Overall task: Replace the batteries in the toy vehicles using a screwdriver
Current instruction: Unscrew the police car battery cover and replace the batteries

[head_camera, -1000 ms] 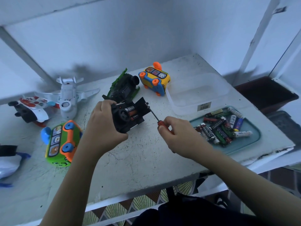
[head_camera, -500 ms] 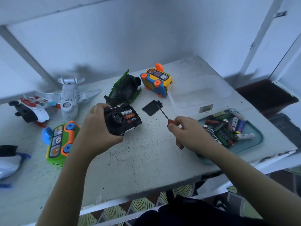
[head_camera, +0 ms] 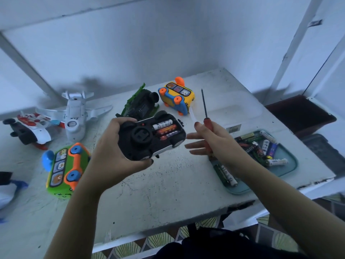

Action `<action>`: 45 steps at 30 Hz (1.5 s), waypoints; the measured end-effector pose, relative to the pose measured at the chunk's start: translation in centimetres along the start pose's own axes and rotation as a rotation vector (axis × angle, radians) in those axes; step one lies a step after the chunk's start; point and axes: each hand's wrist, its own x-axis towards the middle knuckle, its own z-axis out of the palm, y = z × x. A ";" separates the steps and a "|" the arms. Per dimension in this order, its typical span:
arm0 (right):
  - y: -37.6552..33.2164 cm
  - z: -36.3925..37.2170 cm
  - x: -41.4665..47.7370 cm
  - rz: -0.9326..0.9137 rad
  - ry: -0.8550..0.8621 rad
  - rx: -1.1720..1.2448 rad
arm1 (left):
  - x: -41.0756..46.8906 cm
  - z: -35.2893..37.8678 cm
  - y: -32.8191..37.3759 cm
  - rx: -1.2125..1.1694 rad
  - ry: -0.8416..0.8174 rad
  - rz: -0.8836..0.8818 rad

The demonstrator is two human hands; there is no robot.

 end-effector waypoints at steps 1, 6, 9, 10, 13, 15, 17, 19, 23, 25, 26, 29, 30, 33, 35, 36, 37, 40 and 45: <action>-0.2 -0.3 0.1 0.011 -0.002 0.036 | 0.1 0.4 0.5 -0.053 -0.007 0.012; -1.2 -2.1 0.4 0.015 0.026 0.205 | 0.8 2.4 1.9 -0.151 -0.050 0.038; -1.2 -3.3 0.8 -0.016 0.079 0.174 | 1.6 3.4 1.9 -0.050 -0.091 0.005; -1.2 -3.7 0.9 -0.019 0.095 0.174 | 1.8 3.9 1.9 -0.013 -0.091 -0.015; -1.6 -4.9 1.2 -0.025 0.132 0.182 | 2.8 5.3 2.5 -0.015 -0.102 -0.054; -2.1 -5.8 1.4 -0.035 0.154 0.181 | 3.5 6.3 3.3 -0.068 -0.107 -0.059; -2.6 -6.6 1.6 -0.049 0.166 0.187 | 4.2 7.4 4.0 -0.052 -0.057 -0.044; -3.1 -7.3 1.8 -0.053 0.154 0.176 | 4.9 8.4 4.4 -0.004 0.033 -0.010; -3.7 -9.0 2.4 -0.023 0.155 -0.065 | 5.9 9.9 4.8 0.051 0.134 0.054; -4.0 -10.0 2.4 -0.041 0.199 -0.231 | 6.1 10.4 4.7 0.061 0.178 0.067; -4.0 -10.6 2.3 -0.063 0.210 -0.307 | 6.3 10.7 4.7 0.058 0.202 0.066; -3.7 -12.3 2.3 -0.200 0.212 -0.643 | 6.9 11.2 4.5 0.075 0.257 0.066; -3.6 -12.7 2.4 -0.244 0.209 -0.735 | 7.1 11.4 4.4 0.086 0.271 0.065; -3.3 -13.4 2.2 -0.335 0.172 -0.688 | 7.8 11.9 4.2 0.116 0.313 0.073; -3.1 -13.5 2.2 -0.381 0.156 -0.637 | 8.1 12.2 4.2 0.135 0.342 0.106; -2.9 -13.7 2.1 -0.401 0.154 -0.632 | 8.3 12.3 4.3 0.149 0.356 0.124; -2.9 -13.8 2.2 -0.413 0.151 -0.631 | 8.3 12.5 4.4 0.163 0.370 0.142; -2.8 -14.0 2.4 -0.417 0.138 -0.619 | 8.5 13.1 4.6 0.194 0.402 0.173; -3.0 -14.3 2.7 -0.421 0.133 -0.604 | 8.6 13.5 4.5 0.214 0.413 0.204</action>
